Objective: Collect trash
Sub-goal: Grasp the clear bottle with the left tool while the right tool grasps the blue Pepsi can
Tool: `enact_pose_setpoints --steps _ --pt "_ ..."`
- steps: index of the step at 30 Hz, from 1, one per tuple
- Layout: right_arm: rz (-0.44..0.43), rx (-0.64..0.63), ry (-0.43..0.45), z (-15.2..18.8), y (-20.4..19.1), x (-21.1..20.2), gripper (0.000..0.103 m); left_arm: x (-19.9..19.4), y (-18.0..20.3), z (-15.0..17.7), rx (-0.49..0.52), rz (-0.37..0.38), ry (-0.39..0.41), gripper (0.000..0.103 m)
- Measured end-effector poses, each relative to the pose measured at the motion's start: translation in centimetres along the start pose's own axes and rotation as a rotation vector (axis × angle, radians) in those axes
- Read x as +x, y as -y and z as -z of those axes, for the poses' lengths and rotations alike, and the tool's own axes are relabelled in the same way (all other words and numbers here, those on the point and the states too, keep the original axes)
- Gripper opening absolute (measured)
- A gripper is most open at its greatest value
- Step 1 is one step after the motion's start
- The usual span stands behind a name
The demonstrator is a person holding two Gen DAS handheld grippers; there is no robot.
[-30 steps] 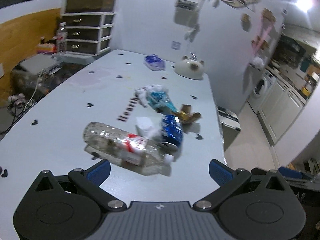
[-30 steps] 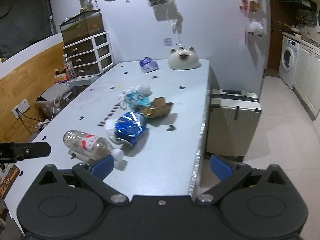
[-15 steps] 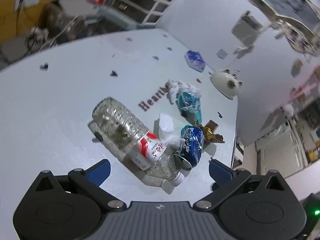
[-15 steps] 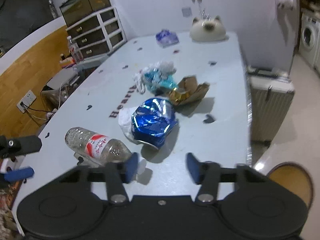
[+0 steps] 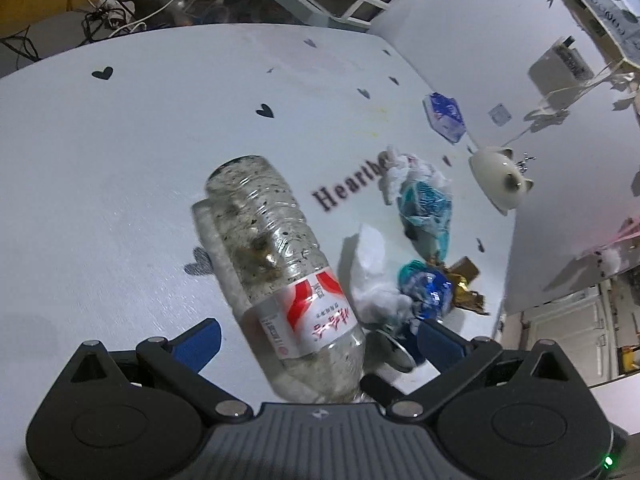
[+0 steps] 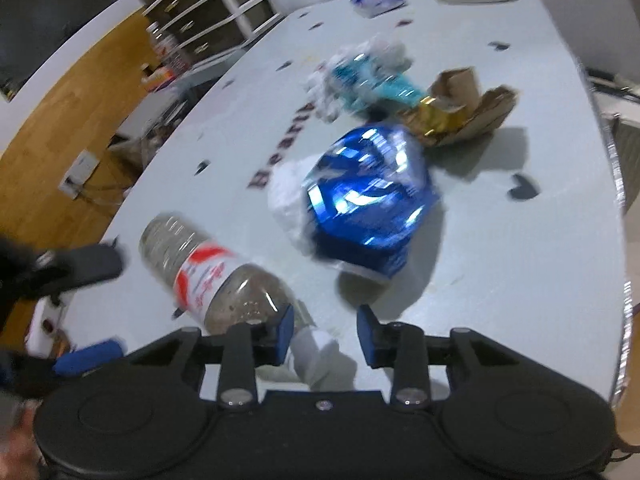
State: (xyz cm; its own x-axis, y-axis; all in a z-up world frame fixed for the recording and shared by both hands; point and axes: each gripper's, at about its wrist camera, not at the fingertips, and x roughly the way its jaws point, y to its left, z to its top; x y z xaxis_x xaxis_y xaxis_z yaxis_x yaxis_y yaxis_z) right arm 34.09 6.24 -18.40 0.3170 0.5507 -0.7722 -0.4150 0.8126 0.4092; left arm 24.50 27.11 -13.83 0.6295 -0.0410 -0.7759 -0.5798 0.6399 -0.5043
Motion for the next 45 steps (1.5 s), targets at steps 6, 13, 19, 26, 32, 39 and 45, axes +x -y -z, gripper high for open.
enact_pose_setpoints --steps 6,13,19,26,32,39,45 --pt "-0.139 -0.057 -0.041 1.1 -2.6 -0.4 0.036 1.0 1.2 -0.4 0.156 -0.118 0.013 0.102" --pt "-0.08 -0.05 0.009 1.4 -1.7 -2.6 0.036 3.8 3.5 -0.7 0.225 -0.17 -0.025 0.102" --pt "0.059 0.05 0.106 0.0 1.6 -4.9 0.037 6.7 5.4 0.3 0.346 -0.256 -0.027 0.101" --pt "0.127 0.081 0.175 -3.9 2.1 -4.5 0.051 6.2 2.9 1.5 0.371 -0.301 -0.047 0.097" --pt "0.182 0.067 0.145 -6.9 0.2 -1.0 0.074 3.6 0.6 2.1 0.466 -0.339 0.0 0.094" --pt "0.328 0.026 0.065 -8.1 -1.0 3.1 0.068 2.1 -1.5 1.7 0.498 -0.387 0.026 0.093" --pt "0.322 0.067 0.065 -7.9 1.4 0.8 0.041 1.9 -1.6 0.9 0.504 -0.361 0.027 0.093"
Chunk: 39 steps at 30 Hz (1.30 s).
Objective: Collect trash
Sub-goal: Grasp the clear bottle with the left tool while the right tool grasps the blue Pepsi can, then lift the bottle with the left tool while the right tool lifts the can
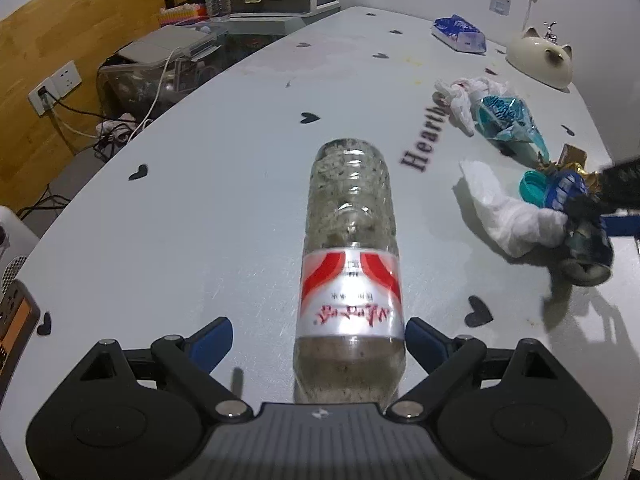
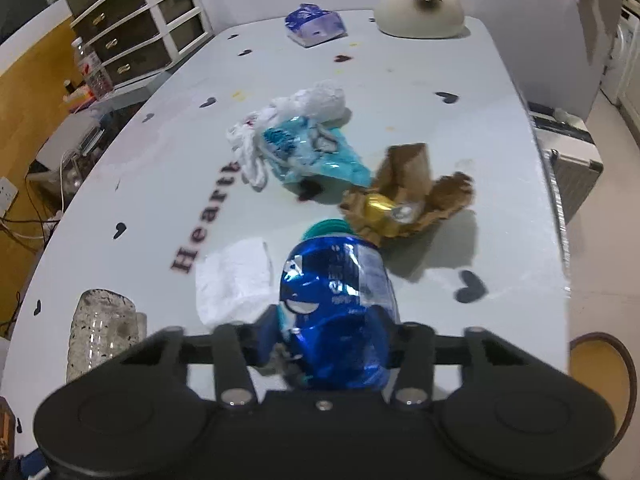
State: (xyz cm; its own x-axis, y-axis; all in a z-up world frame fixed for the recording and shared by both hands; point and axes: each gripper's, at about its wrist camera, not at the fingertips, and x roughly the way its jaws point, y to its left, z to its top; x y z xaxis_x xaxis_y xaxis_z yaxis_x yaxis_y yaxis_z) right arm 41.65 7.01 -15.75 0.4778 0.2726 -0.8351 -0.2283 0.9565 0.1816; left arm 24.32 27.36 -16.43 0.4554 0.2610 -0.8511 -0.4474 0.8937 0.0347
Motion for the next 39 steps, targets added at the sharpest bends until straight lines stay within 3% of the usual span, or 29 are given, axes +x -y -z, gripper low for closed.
enact_pose_setpoints --steps 5,13,19,28,34,39 --pt "-0.004 0.035 -0.01 0.4 3.4 -1.6 0.032 0.7 0.8 -1.0 0.047 0.032 0.007 0.093" --pt "0.03 0.028 -0.08 0.0 6.0 0.0 0.031 2.0 2.5 -2.6 0.199 0.036 -0.063 0.09" --pt "0.029 0.062 -0.075 0.4 7.1 0.9 0.025 3.2 1.6 -3.0 0.16 0.049 -0.129 0.078" --pt "0.01 -0.02 -0.056 2.5 5.4 -1.0 0.025 3.9 0.6 -3.3 0.059 0.081 -0.19 0.065" --pt "-0.019 -0.069 -0.069 4.7 4.3 -2.3 0.025 4.1 0.0 -3.9 -0.026 0.099 -0.235 0.065" --pt "-0.03 -0.076 -0.074 5.7 3.9 -2.9 0.024 4.3 0.0 -4.2 -0.037 0.107 -0.249 0.061"
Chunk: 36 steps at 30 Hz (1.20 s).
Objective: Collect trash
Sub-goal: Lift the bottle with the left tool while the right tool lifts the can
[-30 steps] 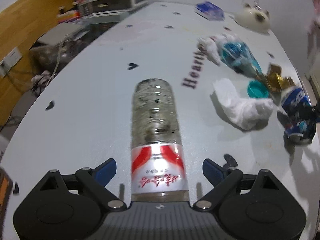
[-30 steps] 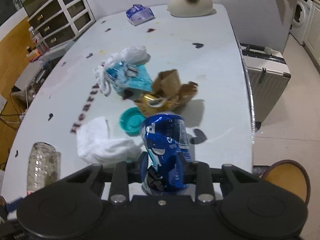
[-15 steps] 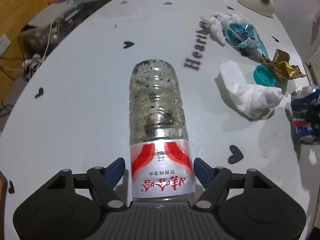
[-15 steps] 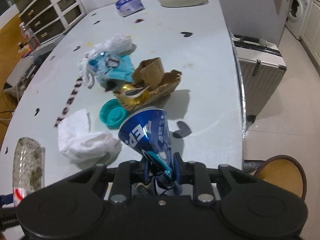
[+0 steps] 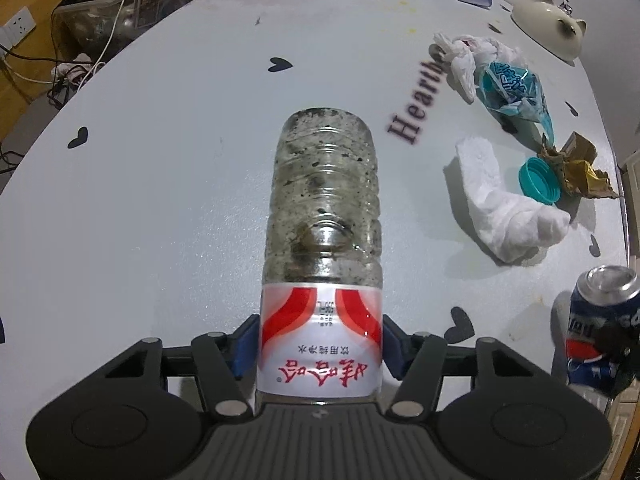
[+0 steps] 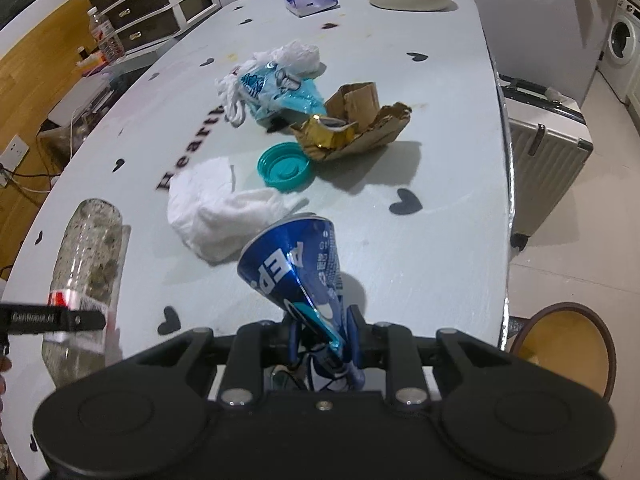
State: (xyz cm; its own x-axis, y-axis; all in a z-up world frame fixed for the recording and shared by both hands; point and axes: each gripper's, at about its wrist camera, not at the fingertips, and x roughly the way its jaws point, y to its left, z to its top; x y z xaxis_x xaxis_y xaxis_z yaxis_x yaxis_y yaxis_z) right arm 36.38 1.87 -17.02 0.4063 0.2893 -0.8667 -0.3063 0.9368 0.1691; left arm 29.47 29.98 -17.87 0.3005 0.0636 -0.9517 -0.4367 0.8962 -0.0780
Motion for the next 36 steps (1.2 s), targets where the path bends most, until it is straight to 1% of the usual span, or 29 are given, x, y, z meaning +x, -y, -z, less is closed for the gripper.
enact_pose_setpoints --steps 3,7,14,25,31,36 --pt "-0.008 -0.001 0.001 0.2 -0.1 -0.3 0.024 -0.3 0.2 0.3 0.006 0.015 0.006 0.06" --pt "-0.016 0.001 0.013 0.4 -0.4 -1.0 0.024 -1.3 0.5 1.2 0.018 0.032 0.036 0.06" --pt "-0.015 -0.006 0.07 0.9 -0.8 -3.3 0.024 -5.4 1.2 3.2 0.033 0.077 0.128 0.06" --pt "0.004 -0.041 0.176 3.3 -2.2 -8.9 0.024 -12.1 2.2 6.8 0.078 0.135 0.27 0.06" --pt "0.007 -0.047 0.225 4.9 -2.8 -12.1 0.024 -14.6 3.0 8.7 0.122 0.153 0.331 0.06" --pt "0.025 -0.048 0.285 6.4 -3.4 -15.1 0.024 -16.1 3.7 10.1 0.153 0.178 0.369 0.06"
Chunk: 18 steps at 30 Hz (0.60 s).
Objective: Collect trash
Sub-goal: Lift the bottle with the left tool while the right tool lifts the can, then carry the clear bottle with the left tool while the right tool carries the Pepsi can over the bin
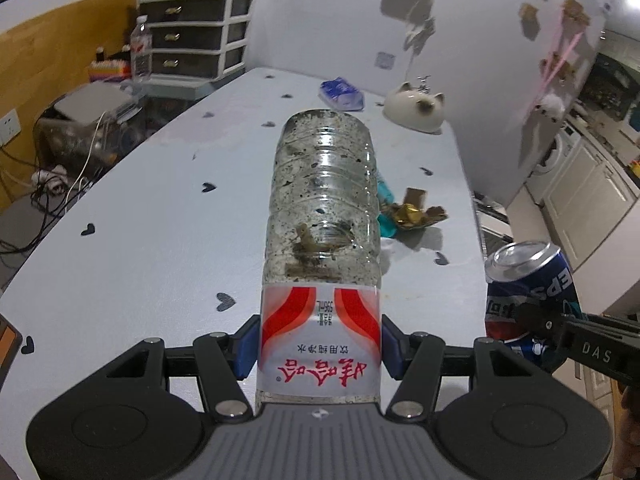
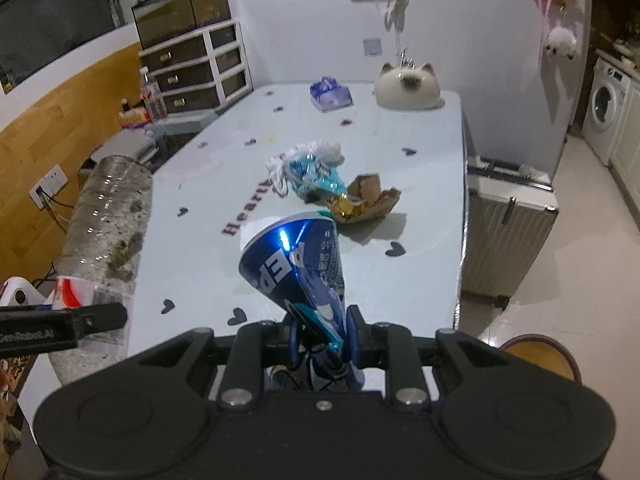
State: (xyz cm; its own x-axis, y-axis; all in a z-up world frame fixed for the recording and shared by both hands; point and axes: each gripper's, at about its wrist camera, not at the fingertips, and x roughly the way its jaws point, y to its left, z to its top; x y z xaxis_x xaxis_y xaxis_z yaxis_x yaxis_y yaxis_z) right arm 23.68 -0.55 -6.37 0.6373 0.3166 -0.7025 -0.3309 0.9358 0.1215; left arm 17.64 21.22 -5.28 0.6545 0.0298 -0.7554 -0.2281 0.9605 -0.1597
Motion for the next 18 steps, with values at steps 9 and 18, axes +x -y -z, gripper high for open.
enact_pose_setpoints --steps 9,18 --pt "0.027 0.033 0.054 1.5 0.2 -3.6 0.024 -2.2 1.8 1.0 0.05 0.03 0.036 0.06" --pt "0.021 0.056 0.069 1.9 3.5 -4.8 0.024 -2.2 5.6 1.3 0.083 0.027 0.051 0.06"
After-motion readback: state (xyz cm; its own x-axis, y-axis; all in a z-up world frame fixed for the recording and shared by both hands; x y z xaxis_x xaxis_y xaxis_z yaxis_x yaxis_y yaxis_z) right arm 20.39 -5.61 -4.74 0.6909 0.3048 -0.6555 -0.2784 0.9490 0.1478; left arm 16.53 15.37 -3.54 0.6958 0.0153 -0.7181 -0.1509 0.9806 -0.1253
